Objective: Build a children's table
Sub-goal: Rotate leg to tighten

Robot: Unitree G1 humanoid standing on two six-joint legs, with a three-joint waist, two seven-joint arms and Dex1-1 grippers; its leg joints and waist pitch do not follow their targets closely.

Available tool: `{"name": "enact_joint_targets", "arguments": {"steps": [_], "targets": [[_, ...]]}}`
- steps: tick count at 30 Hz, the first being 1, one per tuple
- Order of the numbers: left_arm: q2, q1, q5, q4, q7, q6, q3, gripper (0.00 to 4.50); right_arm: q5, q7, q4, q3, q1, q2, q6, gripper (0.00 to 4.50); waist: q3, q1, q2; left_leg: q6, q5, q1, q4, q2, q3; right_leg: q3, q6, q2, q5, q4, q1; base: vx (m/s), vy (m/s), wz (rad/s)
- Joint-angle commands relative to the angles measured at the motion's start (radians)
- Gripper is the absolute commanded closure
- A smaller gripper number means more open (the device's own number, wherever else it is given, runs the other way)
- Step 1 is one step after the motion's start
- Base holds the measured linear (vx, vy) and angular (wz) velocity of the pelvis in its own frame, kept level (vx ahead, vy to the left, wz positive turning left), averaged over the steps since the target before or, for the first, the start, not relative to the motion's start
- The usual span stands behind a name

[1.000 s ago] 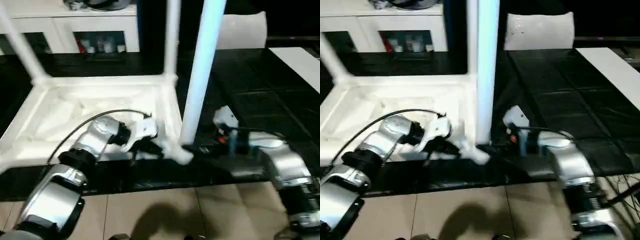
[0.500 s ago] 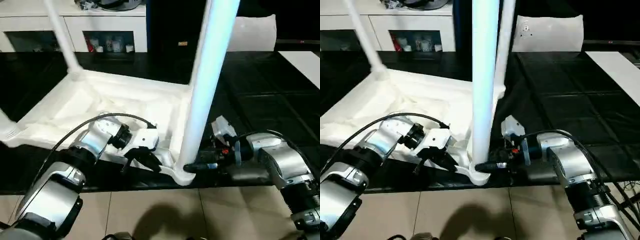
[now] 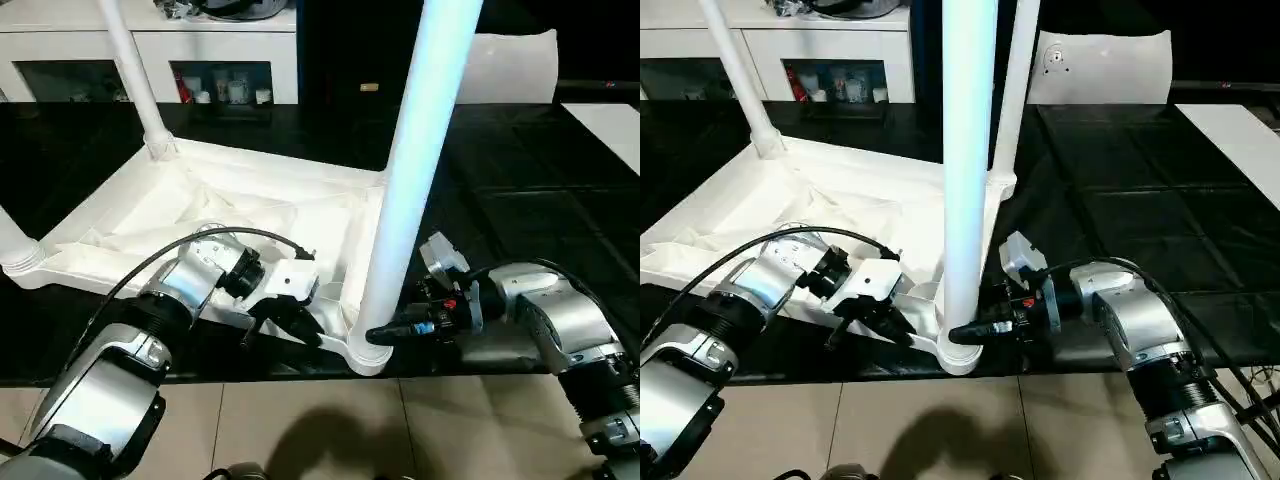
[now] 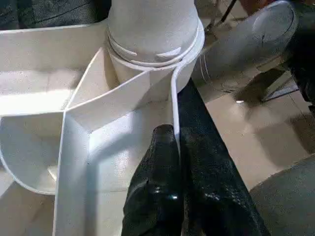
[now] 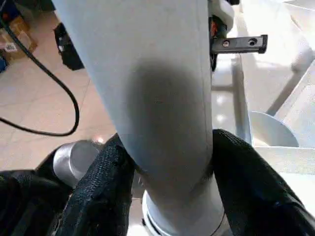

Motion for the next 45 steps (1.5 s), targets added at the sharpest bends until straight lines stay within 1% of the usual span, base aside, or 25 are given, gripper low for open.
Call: {"name": "enact_joint_targets", "arguments": {"steps": [1, 2, 3, 4, 6, 8, 10, 11, 12, 14, 16, 18, 21, 22, 24, 27, 28, 30, 31, 33, 34, 37, 38, 40, 45], "targets": [[-0.022, -0.016, -0.007, -0.014, 0.011, 0.032, 0.007, 4.5, 0.043, -0.025, -0.047, -0.016, 0.022, 0.017, 0.043, 2.49, -0.072, -0.008, -0.008, 0.063, -0.144, -0.001, -0.064, 0.002, 0.019, 0.042, -0.16, -0.043, -0.322, -0.061, 0.07, 0.0, 0.0, 0.0], [-0.027, -0.018, -0.003, -0.013, 0.036, 0.05, 0.012, 4.5, 0.041, -0.055, -0.055, -0.023, 0.028, 0.024, 0.053, 2.5, -0.071, -0.008, -0.008, 0.063, -0.147, -0.001, -0.065, 0.002, 0.019, 0.042, -0.156, -0.043, -0.331, -0.062, 0.069, 0.0, 0.0, 0.0], [-0.037, -0.026, 0.006, -0.005, 0.088, 0.09, 0.02, 4.5, 0.029, -0.109, -0.059, -0.034, 0.037, 0.039, 0.053, 2.5, -0.071, -0.007, 0.001, 0.056, -0.148, 0.0, -0.065, 0.003, 0.018, 0.044, -0.153, -0.045, -0.337, -0.061, 0.067, 0.0, 0.0, 0.0], [-0.044, -0.031, 0.014, 0.002, 0.124, 0.116, 0.026, 4.5, 0.02, -0.145, -0.061, -0.04, 0.042, 0.05, 0.052, 2.5, -0.07, -0.012, -0.005, 0.048, -0.16, -0.001, -0.066, 0.001, 0.018, 0.041, -0.142, -0.043, -0.362, -0.066, 0.069, 0.0, 0.0, 0.0], [-0.06, -0.039, 0.012, 0.013, 0.176, 0.145, 0.042, 4.5, -0.007, -0.211, -0.057, -0.047, 0.047, 0.07, 0.039, 2.51, -0.068, -0.014, -0.006, 0.041, -0.172, 0.0, -0.066, -0.004, 0.018, 0.038, -0.118, -0.043, -0.417, -0.074, 0.067, 0.0, 0.0, 0.0], [-0.102, -0.055, -0.007, 0.03, 0.281, 0.225, 0.084, 4.5, -0.064, -0.368, -0.037, -0.063, 0.048, 0.118, 0.051, 2.52, -0.066, -0.019, -0.004, 0.027, -0.185, 0.002, -0.065, -0.008, 0.017, 0.034, -0.099, -0.043, -0.463, -0.08, 0.065, 0.0, 0.0, 0.0], [-0.137, -0.069, -0.013, 0.042, 0.393, 0.276, 0.117, 4.5, -0.078, -0.499, -0.026, -0.095, 0.045, 0.178, 0.084, 2.56, -0.066, -0.033, -0.005, 0.02, -0.194, 0.001, -0.066, -0.013, 0.014, 0.028, -0.075, -0.043, -0.501, -0.088, 0.065, 0.0, 0.0, 0.0], [-0.151, -0.076, -0.02, 0.049, 0.432, 0.296, 0.132, 4.5, -0.089, -0.546, -0.024, -0.101, 0.044, 0.198, 0.094, 2.57, -0.066, -0.044, -0.008, 0.018, -0.188, -0.007, -0.066, -0.016, 0.012, 0.025, -0.067, -0.04, -0.5, -0.087, 0.071, 0.0, 0.0, 0.0], [-0.167, -0.084, -0.024, 0.059, 0.48, 0.316, 0.146, 4.5, -0.101, -0.601, -0.016, -0.11, 0.039, 0.221, 0.109, 2.57, -0.067, -0.047, -0.008, 0.019, -0.184, -0.008, -0.066, -0.017, 0.012, 0.024, -0.063, -0.04, -0.499, -0.089, 0.072, 0.0, 0.0, 0.0], [-0.2, -0.101, -0.031, 0.08, 0.577, 0.347, 0.174, 4.5, -0.133, -0.724, 0.005, -0.127, 0.025, 0.27, 0.136, 2.57, -0.069, -0.062, -0.008, 0.031, -0.175, -0.011, -0.064, -0.018, 0.012, 0.025, -0.068, -0.038, -0.475, -0.088, 0.072, 0.0, 0.0, 0.0], [-0.228, -0.114, -0.018, 0.094, 0.685, 0.361, 0.193, 4.5, -0.16, -0.853, 0.033, -0.142, 0.004, 0.325, 0.137, 2.58, -0.074, -0.076, -0.009, 0.037, -0.149, -0.01, -0.061, -0.021, 0.014, 0.027, -0.092, -0.038, -0.421, -0.083, 0.07, 0.0, 0.0, 0.0], [-0.251, -0.125, -0.005, 0.103, 0.762, 0.372, 0.213, 4.5, -0.197, -0.97, 0.06, -0.157, -0.018, 0.375, 0.155, 2.58, -0.074, -0.083, -0.006, 0.043, -0.136, -0.01, -0.06, -0.022, 0.014, 0.027, -0.099, -0.037, -0.409, -0.083, 0.07, 0.0, 0.0, 0.0], [-0.26, -0.13, -0.004, 0.101, 0.794, 0.366, 0.22, 4.5, -0.221, -1.021, 0.086, -0.156, -0.031, 0.404, 0.11, 2.58, -0.077, -0.086, -0.002, 0.065, -0.108, -0.013, -0.061, -0.018, 0.015, 0.03, -0.12, -0.038, -0.34, -0.076, 0.073, 0.0, 0.0, 0.0], [-0.26, -0.13, -0.002, 0.099, 0.797, 0.365, 0.219, 4.5, -0.226, -1.027, 0.091, -0.156, -0.032, 0.408, 0.092, 2.58, -0.078, -0.085, -0.002, 0.07, -0.1, -0.012, -0.061, -0.016, 0.015, 0.031, -0.133, -0.037, -0.303, -0.072, 0.073, 0.0, 0.0, 0.0], [-0.257, -0.126, 0.01, 0.092, 0.783, 0.355, 0.207, 4.5, -0.204, -1.018, 0.09, -0.17, -0.03, 0.425, 0.058, 1.89, -0.077, -0.086, 0.001, 0.077, -0.105, -0.01, -0.062, -0.013, 0.015, 0.034, -0.157, -0.038, -0.262, -0.067, 0.074, 0.0, 0.0, 0.0], [-0.248, -0.117, 0.025, 0.082, 0.75, 0.333, 0.19, 4.5, -0.182, -0.99, 0.058, -0.177, -0.015, 0.435, 0.039, 1.86, -0.075, -0.088, 0.001, 0.084, -0.121, -0.01, -0.064, -0.013, 0.014, 0.034, -0.168, -0.04, -0.26, -0.067, 0.078, 0.0, 0.0, 0.0], [-0.233, -0.112, 0.036, 0.078, 0.73, 0.314, 0.176, 4.5, -0.179, -0.967, 0.037, -0.174, -0.002, 0.421, 0.023, 1.77, -0.075, -0.089, 0.006, 0.084, -0.128, -0.008, -0.064, -0.013, 0.014, 0.034, -0.168, -0.039, -0.263, -0.07, 0.077, 0.0, 0.0, 0.0], [-0.218, -0.106, 0.042, 0.077, 0.686, 0.289, 0.158, 4.5, -0.172, -0.942, 0.024, -0.175, 0.008, 0.403, 0.01, 1.49, -0.075, -0.087, 0.005, 0.085, -0.13, -0.008, -0.064, -0.012, 0.014, 0.035, -0.167, -0.04, -0.263, -0.069, 0.078, 0.0, 0.0, 0.0], [-0.204, -0.102, 0.045, 0.076, 0.657, 0.272, 0.149, 4.5, -0.175, -0.917, 0.015, -0.17, 0.017, 0.378, -0.004, 1.43, -0.074, -0.088, 0.01, 0.085, -0.138, -0.008, -0.065, -0.012, 0.014, 0.035, -0.169, -0.039, -0.259, -0.069, 0.079, 0.0, 0.0, 0.0], [-0.189, -0.094, 0.046, 0.074, 0.616, 0.239, 0.139, 4.5, -0.171, -0.881, 0.005, -0.168, 0.027, 0.352, -0.019, 1.22, -0.074, -0.089, 0.008, 0.086, -0.14, -0.008, -0.064, -0.011, 0.014, 0.036, -0.174, -0.038, -0.247, -0.067, 0.079, 0.0, 0.0, 0.0], [-0.165, -0.082, 0.043, 0.07, 0.547, 0.19, 0.124, 4.5, -0.15, -0.808, -0.012, -0.171, 0.042, 0.312, -0.038, 1.07, -0.074, -0.085, 0.002, 0.092, -0.142, -0.008, -0.064, -0.011, 0.014, 0.036, -0.177, -0.041, -0.247, -0.069, 0.083, 0.0, 0.0, 0.0], [-0.134, -0.065, 0.033, 0.055, 0.434, 0.122, 0.102, 4.5, -0.125, -0.682, -0.043, -0.159, 0.062, 0.25, -0.051, 0.88, -0.074, -0.085, 0.004, 0.105, -0.142, -0.009, -0.063, -0.008, 0.015, 0.038, -0.192, -0.042, -0.233, -0.064, 0.08, 0.0, 0.0, 0.0], [-0.127, -0.063, 0.032, 0.052, 0.414, 0.113, 0.098, 4.5, -0.122, -0.653, -0.05, -0.152, 0.066, 0.233, -0.052, 0.88, -0.073, -0.082, 0.004, 0.104, -0.146, -0.008, -0.064, -0.008, 0.015, 0.037, -0.193, -0.042, -0.242, -0.066, 0.08, 0.0, 0.0, 0.0], [-0.101, -0.059, 0.021, 0.057, 0.316, 0.07, 0.085, 4.5, -0.109, -0.533, -0.073, -0.125, 0.077, 0.159, -0.053, 0.55, -0.072, -0.072, 0.003, 0.107, -0.162, -0.003, -0.064, -0.004, 0.016, 0.038, -0.19, -0.041, -0.265, -0.067, 0.078, 0.0, 0.0, 0.0], [-0.082, -0.056, 0.011, 0.057, 0.216, 0.038, 0.066, 4.5, -0.067, -0.404, -0.086, -0.111, 0.071, 0.1, -0.033, 0.55, -0.072, -0.05, 0.005, 0.098, -0.17, 0.001, -0.064, 0.002, 0.019, 0.039, -0.182, -0.046, -0.295, -0.067, 0.074, 0.0, 0.0, 0.0]]}}
